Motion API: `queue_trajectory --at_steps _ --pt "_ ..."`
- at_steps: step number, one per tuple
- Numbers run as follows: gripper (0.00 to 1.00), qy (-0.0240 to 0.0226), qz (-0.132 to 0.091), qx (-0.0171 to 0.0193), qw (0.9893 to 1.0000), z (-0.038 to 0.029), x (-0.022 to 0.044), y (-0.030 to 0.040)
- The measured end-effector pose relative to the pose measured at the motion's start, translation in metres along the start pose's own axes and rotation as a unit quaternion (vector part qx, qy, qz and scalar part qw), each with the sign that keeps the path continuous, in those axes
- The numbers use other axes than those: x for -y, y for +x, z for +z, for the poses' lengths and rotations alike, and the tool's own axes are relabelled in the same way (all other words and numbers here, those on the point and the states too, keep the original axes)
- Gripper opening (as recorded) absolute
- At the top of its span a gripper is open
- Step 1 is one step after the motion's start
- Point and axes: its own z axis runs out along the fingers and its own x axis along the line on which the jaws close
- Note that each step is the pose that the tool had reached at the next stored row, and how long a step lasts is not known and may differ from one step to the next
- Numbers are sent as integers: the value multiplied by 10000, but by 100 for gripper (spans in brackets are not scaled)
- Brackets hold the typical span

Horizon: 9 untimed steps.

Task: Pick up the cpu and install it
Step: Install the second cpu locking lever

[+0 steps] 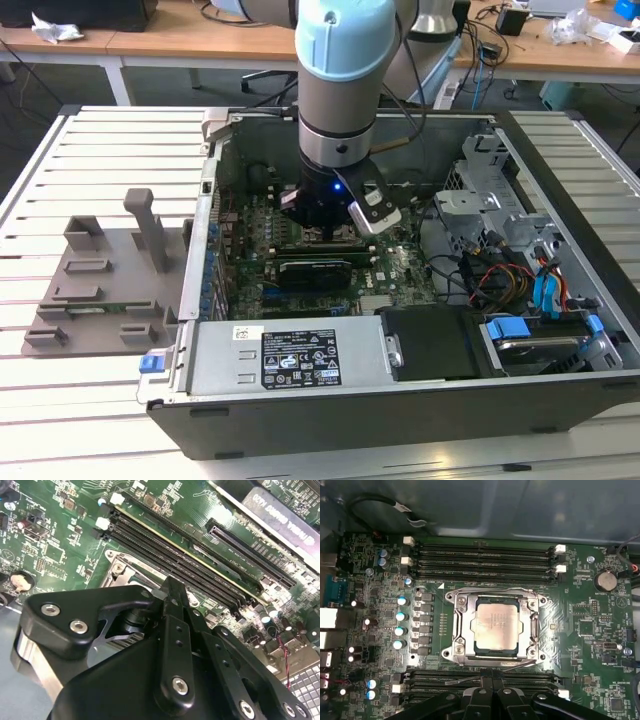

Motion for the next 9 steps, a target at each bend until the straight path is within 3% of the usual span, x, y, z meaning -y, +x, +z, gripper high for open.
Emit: queue_trajectory --at_steps 9 --pt "11 0 0 0 10000 42 4 58"
